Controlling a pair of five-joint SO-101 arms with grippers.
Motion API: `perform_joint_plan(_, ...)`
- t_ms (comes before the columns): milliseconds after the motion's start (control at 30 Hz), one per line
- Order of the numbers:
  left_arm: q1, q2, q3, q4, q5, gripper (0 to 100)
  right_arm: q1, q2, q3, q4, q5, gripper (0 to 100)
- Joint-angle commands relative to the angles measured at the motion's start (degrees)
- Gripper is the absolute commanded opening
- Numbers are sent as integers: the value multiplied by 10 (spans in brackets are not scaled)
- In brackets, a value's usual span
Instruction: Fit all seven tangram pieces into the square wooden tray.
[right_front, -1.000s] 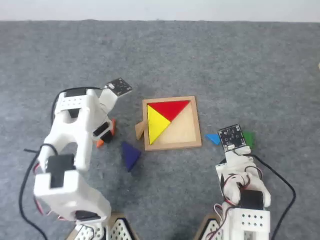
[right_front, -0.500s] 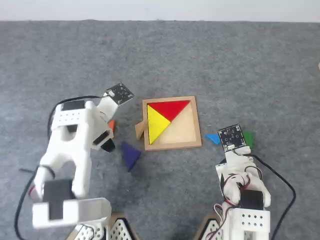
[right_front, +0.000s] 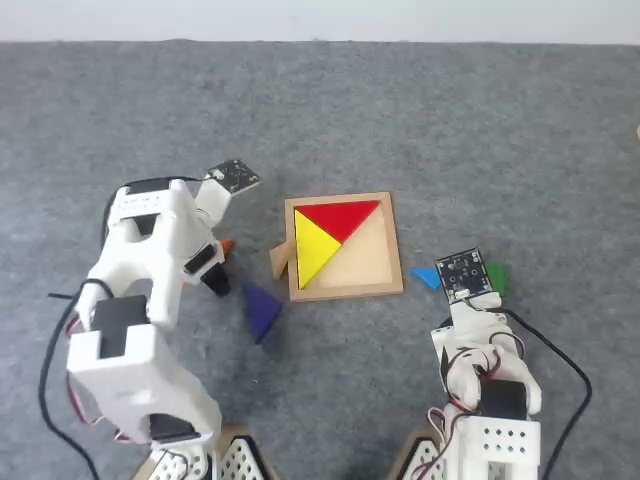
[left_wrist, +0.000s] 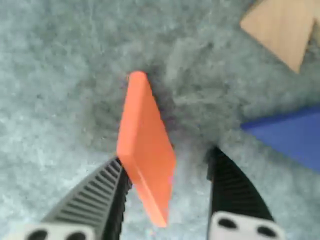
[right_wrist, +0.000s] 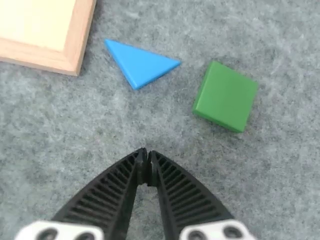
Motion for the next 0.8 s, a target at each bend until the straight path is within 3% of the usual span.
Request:
perform_joint_plan(0, -5, 4, -10, 9, -6, 235, -1, -7, 9, 1, 5, 8)
perform_joint_plan(300, -53, -20, -102, 11, -4, 220, -1, -7, 9, 1, 5, 8)
perform_joint_plan(567, -56, -31, -105, 46, 18, 237, -1, -7, 9, 1, 5, 8)
perform_joint_plan(767, -44, -31, -108, 57, 116, 246, -1, -7, 9, 1, 5, 8)
